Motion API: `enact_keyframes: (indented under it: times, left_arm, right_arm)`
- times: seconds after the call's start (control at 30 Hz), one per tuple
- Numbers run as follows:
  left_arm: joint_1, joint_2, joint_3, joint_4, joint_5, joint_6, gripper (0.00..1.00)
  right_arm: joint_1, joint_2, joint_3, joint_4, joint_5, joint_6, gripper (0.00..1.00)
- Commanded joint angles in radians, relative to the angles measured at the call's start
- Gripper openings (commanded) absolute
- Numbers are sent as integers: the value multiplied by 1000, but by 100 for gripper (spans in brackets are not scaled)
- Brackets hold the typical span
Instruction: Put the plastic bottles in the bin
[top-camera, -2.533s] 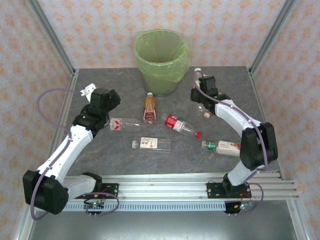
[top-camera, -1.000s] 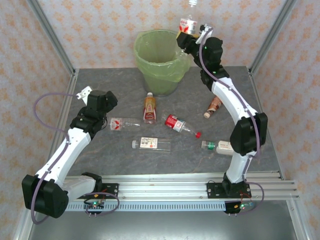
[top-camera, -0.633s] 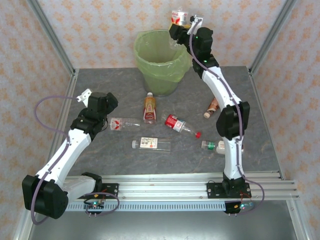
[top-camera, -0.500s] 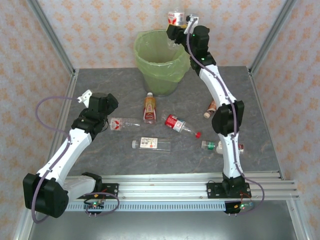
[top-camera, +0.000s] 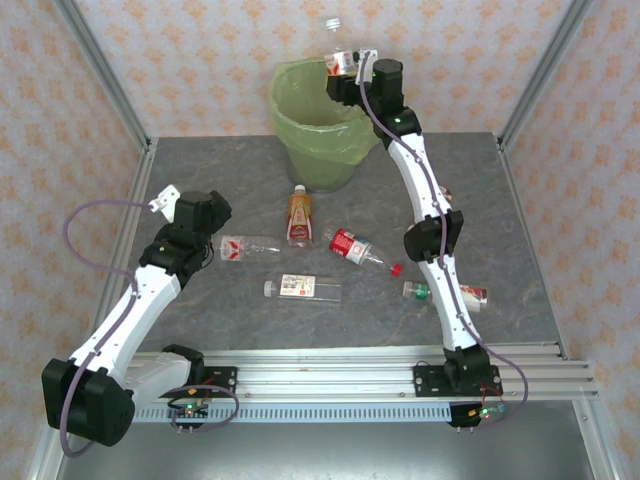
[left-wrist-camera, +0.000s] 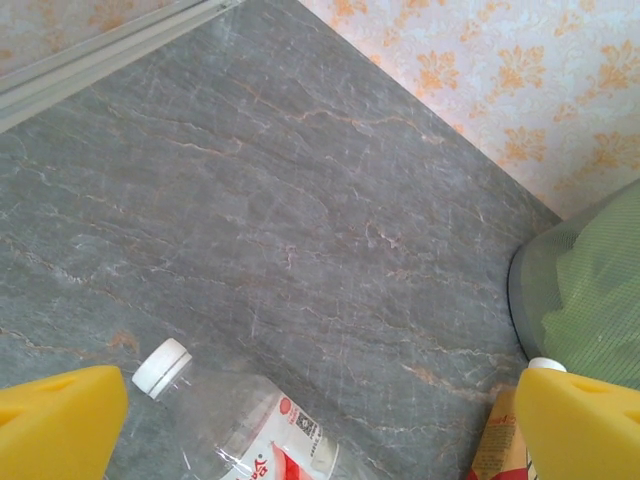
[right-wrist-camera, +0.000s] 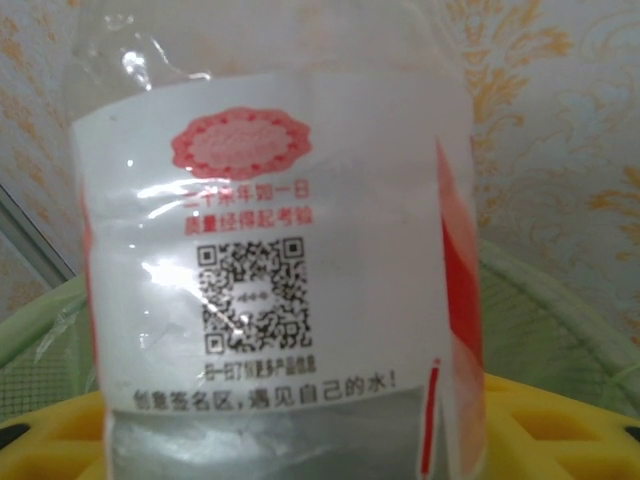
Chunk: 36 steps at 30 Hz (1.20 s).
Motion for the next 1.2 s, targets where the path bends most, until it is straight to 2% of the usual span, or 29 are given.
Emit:
enact_keyframes:
  times: [0.0,0.3,0.57,0.73,1.0,1.17]
  left_arm:
    - [8,-14,-17,-16,-67,-18,100]
    - [7,1,-19,-17,-70,-10,100]
    - [7,12,-11,-19,-61,-2,100]
    - [7,12,-12,-20,-63,0,100]
    - [8,20,-12,-26,-58,11,100]
    - [7,27,-8,-48,-37,-2,100]
  right_arm:
    - [6,-19,-8,-112,-7,-39,64]
    - [6,-129,-96,-250,-15,-92,65]
    - [7,-196,-177,-273,-54,-103,67]
    - [8,-206,-171,-271,-113,-92,80]
    - [8,-251,-159,-291,-83,-102,86]
    - [8,-390,-294,-292,-54,-133,94]
